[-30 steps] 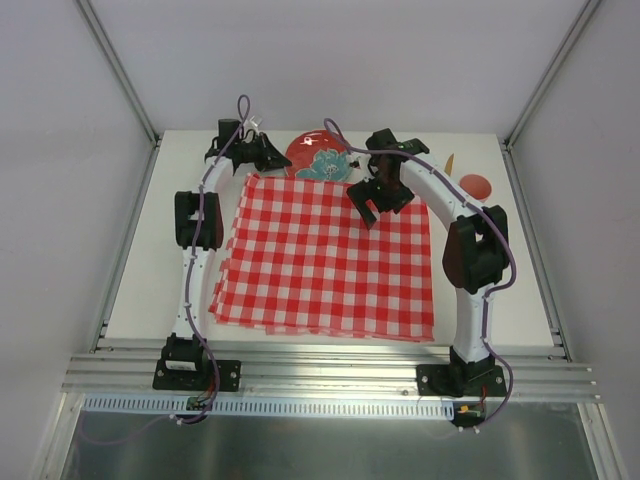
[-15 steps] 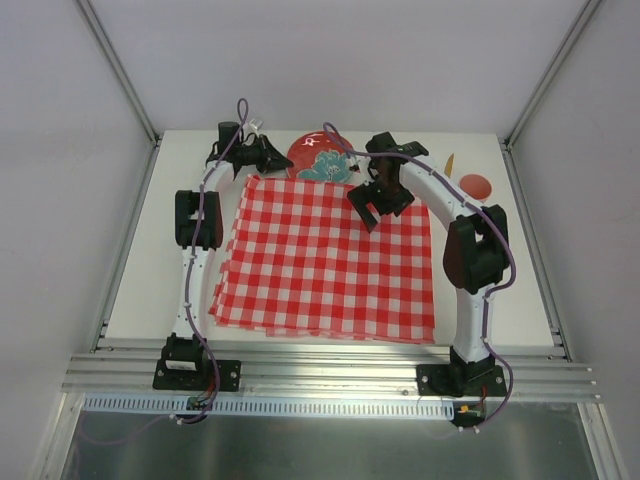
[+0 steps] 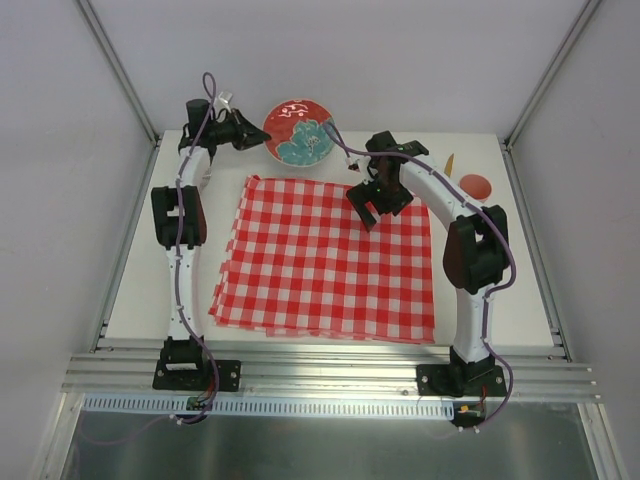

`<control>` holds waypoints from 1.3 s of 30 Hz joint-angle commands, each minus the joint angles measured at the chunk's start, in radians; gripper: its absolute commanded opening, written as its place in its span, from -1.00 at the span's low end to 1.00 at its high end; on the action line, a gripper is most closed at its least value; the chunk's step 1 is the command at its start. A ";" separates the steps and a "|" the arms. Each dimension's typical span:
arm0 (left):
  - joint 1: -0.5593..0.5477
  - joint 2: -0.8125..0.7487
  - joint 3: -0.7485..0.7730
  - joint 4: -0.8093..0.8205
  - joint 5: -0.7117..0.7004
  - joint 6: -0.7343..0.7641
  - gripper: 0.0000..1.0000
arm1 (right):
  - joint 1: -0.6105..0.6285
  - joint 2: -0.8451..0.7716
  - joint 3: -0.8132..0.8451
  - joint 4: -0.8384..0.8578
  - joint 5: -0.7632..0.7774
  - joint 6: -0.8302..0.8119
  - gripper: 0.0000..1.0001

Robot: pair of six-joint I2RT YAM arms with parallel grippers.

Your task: Set the dinner table for one person

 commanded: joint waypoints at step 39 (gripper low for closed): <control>-0.096 -0.778 -1.030 -0.292 0.200 0.426 -1.00 | -0.283 0.065 0.129 -0.014 -0.386 0.172 0.93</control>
